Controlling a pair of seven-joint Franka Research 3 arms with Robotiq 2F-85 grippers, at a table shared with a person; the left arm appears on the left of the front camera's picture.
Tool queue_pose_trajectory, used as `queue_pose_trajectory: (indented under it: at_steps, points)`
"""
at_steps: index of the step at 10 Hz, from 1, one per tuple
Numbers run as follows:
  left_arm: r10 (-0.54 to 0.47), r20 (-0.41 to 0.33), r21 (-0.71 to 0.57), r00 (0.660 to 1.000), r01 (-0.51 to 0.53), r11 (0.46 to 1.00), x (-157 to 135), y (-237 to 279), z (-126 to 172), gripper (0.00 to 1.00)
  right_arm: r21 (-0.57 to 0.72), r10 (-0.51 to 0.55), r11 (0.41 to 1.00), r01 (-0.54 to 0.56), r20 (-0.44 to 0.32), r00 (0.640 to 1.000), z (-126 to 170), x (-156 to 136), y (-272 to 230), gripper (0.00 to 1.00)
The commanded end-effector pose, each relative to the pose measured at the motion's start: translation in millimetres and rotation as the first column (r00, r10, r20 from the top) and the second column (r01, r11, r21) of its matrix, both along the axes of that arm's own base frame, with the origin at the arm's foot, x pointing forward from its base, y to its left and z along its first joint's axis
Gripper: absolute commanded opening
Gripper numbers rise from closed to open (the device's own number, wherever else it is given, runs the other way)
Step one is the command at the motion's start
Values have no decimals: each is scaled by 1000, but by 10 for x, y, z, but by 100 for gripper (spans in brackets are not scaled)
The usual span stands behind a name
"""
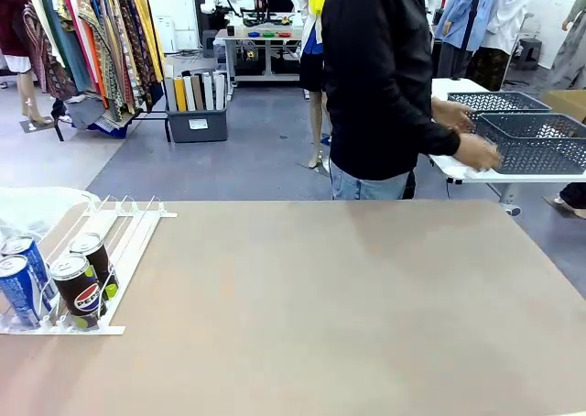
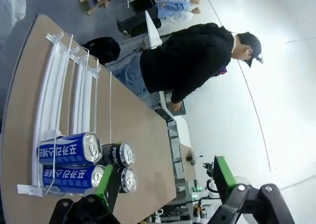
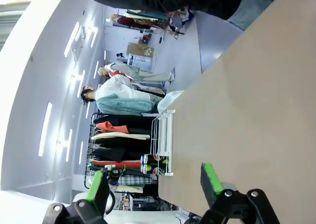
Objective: Retrieve and store the cans from the dispenser.
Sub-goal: Pick up one can from the Automatic Can Dispenser and place it in the middle of the table.
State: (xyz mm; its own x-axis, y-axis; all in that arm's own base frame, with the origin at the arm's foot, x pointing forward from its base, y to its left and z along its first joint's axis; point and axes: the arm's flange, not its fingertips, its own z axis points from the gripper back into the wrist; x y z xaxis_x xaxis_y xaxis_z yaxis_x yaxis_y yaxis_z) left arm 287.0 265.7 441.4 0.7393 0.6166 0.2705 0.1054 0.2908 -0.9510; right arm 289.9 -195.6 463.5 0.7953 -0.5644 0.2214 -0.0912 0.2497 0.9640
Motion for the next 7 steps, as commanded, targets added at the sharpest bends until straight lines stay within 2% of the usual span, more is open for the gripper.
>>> queue_pose_trajectory:
  at_steps: [1,5,6,7]
  points:
    - [-25,9,-4,1000,25,1000,20,-41,116,100,15,7,1000,-7,-7,1000,32,-79,-32,100]
    - [-31,3,13,1000,31,999,40,-66,79,100,15,7,1000,-7,-7,1000,32,-79,-32,100]
    - [-101,-36,169,994,106,980,25,-155,284,100,15,7,1000,-7,-7,1000,32,-79,-32,100]
    - [-192,-92,327,977,211,921,89,-339,490,100,15,7,1000,-7,-7,1000,32,-79,-32,100]
